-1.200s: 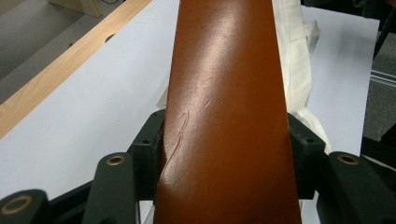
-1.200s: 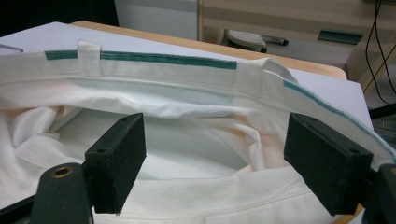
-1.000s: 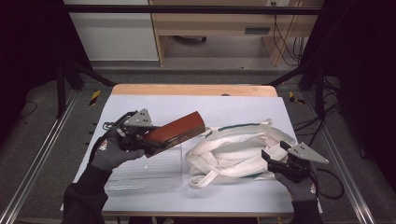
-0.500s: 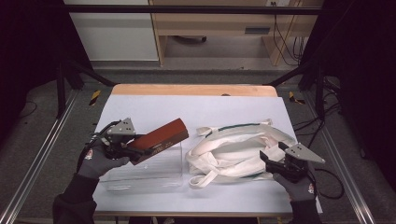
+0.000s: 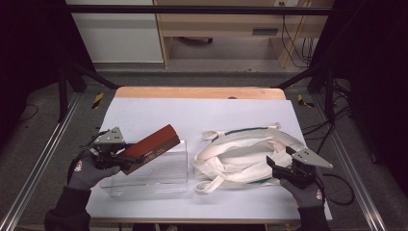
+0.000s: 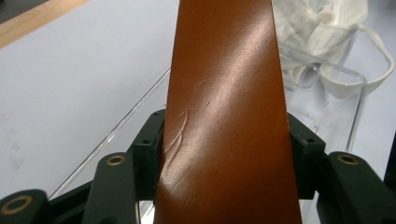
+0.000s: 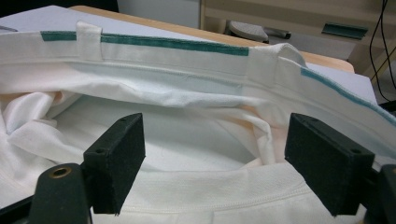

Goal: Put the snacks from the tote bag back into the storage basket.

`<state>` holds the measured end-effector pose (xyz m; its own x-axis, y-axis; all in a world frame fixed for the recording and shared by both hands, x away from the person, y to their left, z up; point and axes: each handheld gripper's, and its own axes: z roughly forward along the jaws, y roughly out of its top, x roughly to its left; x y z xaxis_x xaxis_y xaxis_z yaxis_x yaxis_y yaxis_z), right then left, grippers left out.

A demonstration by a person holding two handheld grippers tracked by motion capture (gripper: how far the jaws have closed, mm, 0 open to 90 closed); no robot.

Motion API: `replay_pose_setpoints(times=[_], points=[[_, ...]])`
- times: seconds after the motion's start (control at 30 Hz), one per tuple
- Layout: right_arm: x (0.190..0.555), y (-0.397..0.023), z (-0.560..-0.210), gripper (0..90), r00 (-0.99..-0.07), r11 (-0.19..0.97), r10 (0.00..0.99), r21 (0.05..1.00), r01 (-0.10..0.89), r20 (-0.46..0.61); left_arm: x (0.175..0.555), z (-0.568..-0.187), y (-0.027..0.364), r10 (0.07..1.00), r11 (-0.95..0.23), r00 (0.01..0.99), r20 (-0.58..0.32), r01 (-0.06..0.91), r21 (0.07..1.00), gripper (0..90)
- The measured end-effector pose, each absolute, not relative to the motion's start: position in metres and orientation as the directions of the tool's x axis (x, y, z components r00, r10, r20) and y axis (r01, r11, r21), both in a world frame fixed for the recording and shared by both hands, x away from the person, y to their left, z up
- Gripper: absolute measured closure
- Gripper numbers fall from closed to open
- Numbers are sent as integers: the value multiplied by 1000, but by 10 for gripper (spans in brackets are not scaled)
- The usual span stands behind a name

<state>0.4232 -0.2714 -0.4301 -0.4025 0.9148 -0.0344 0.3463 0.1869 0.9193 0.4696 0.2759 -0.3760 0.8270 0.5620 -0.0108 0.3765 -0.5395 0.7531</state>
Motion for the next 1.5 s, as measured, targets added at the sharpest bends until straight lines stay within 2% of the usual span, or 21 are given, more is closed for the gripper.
replay_pose_setpoints(times=[0.3,0.8,1.1,1.5], points=[[424,-270,-432,205,-403,186,915,917,353,-31,471,-390,286,571,-548,820,-26,405,732,428],[425,-268,-435,200,-406,199,913,912,359,-40,466,-396,286,538,-581,843,-16,384,718,428],[426,-266,-438,199,-409,205,912,906,371,-39,470,-415,274,520,-633,854,-28,407,659,428],[426,-264,-439,199,-414,213,909,904,372,-45,469,-422,274,555,-664,832,0,443,602,426]])
